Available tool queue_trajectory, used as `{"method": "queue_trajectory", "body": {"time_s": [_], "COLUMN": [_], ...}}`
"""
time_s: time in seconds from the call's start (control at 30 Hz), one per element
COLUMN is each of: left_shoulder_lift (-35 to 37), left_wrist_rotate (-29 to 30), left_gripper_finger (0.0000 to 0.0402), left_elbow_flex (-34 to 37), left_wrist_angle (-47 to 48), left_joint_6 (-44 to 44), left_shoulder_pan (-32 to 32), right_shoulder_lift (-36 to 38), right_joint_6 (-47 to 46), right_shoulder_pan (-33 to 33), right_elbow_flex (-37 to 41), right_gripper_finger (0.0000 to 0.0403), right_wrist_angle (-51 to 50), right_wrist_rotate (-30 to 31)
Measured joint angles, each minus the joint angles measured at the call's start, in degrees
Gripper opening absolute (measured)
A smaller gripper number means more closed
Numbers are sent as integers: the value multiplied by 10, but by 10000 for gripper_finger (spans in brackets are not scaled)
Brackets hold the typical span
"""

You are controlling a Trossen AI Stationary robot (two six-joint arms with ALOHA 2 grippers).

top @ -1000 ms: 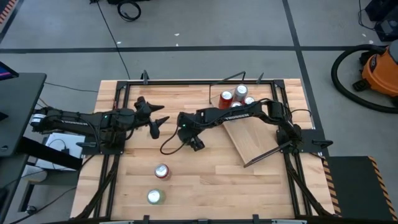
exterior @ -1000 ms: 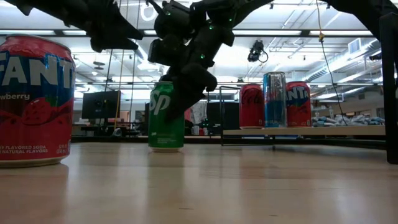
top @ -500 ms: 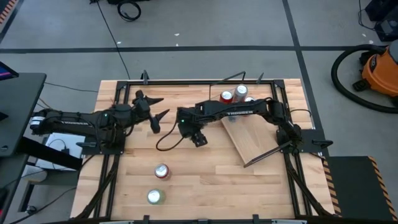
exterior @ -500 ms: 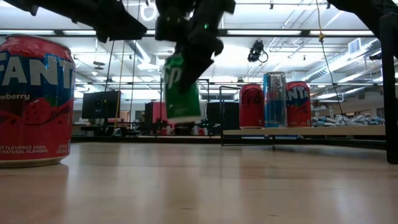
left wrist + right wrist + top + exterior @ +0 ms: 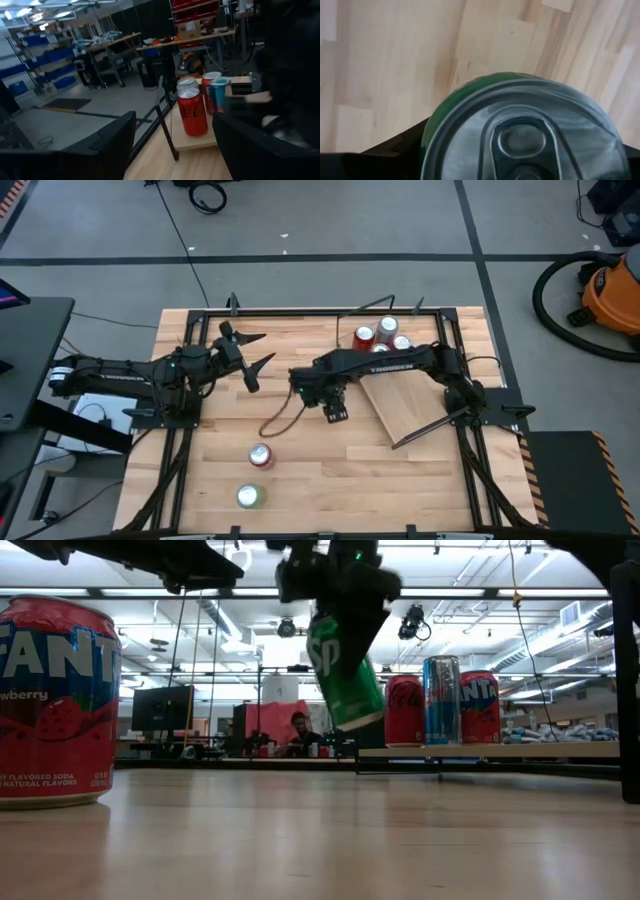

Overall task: Place canned beverage on shelf
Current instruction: Put the green soda can on the shelf

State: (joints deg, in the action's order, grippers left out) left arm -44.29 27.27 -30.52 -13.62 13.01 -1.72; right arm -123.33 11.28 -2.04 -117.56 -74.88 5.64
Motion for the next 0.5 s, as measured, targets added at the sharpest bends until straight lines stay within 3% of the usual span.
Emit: {"method": "queue_trajectory", "body": {"time_s": [0.13,0.33,0.5], "left_shoulder_lift": [0,0,0], "left_wrist_rotate": [0,-1,-29], "left_gripper_finger": [274,274,274], "left_elbow_flex": [0,0,0], "left_wrist_angle": [-22,-46,-71], "left_joint_6": [22,49,59], "left_shoulder_pan": [0,0,0], "right_shoulder_lift": [52,164,255], "right_joint_6": [-35,-102,-126], "right_shoulder_pan": [-21,-36,-35], "right_elbow_flex": [51,190,298], "right_gripper_finger": [331,331,333], "right_wrist_angle": [23,90,112], "right_wrist_rotate": [25,50,36]}}
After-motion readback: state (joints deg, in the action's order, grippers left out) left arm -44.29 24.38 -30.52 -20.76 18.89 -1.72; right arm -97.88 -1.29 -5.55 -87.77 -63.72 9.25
